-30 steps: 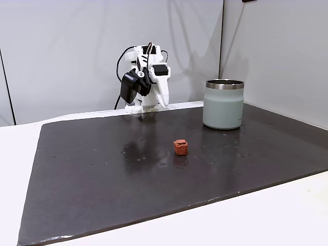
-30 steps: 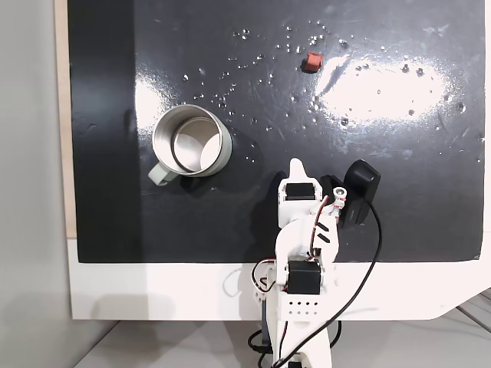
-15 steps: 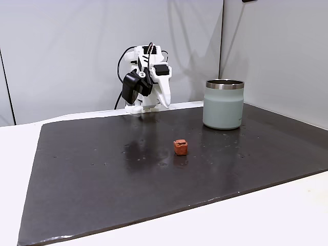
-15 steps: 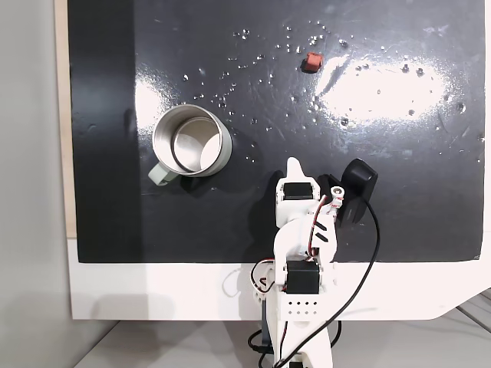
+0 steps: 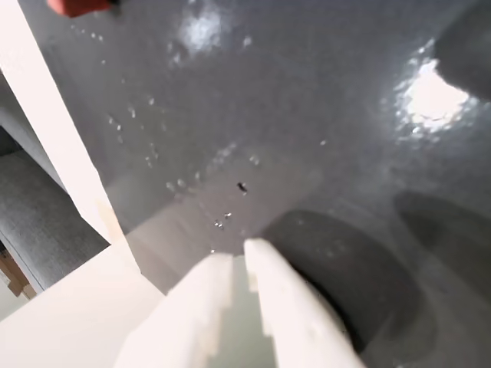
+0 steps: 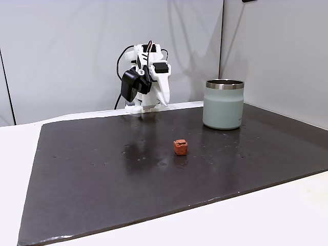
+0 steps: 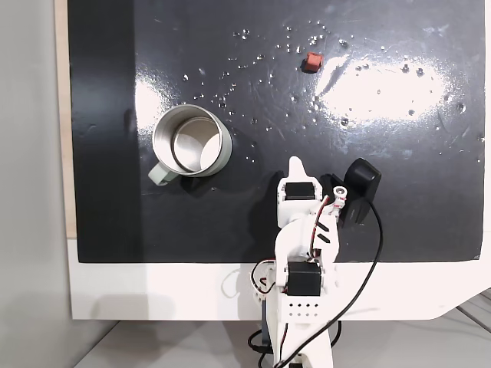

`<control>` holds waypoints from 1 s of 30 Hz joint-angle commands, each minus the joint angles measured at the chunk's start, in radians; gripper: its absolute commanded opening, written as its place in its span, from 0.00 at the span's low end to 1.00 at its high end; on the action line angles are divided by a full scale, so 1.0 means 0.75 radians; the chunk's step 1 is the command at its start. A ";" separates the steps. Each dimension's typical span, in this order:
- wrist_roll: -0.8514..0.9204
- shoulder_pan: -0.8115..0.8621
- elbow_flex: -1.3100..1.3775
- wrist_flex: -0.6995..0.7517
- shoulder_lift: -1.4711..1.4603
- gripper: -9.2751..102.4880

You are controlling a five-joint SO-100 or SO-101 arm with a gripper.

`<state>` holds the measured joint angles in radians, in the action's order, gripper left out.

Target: Grasp a cube and put it in the cup.

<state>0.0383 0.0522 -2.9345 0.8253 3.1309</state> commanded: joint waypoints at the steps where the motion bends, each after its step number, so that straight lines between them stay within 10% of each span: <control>1: 0.016 0.014 0.196 -0.008 -0.143 0.08; 30: -0.217 0.020 1.681 0.190 -1.689 0.08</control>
<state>-0.1166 0.0552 -1.7902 0.9311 1.8960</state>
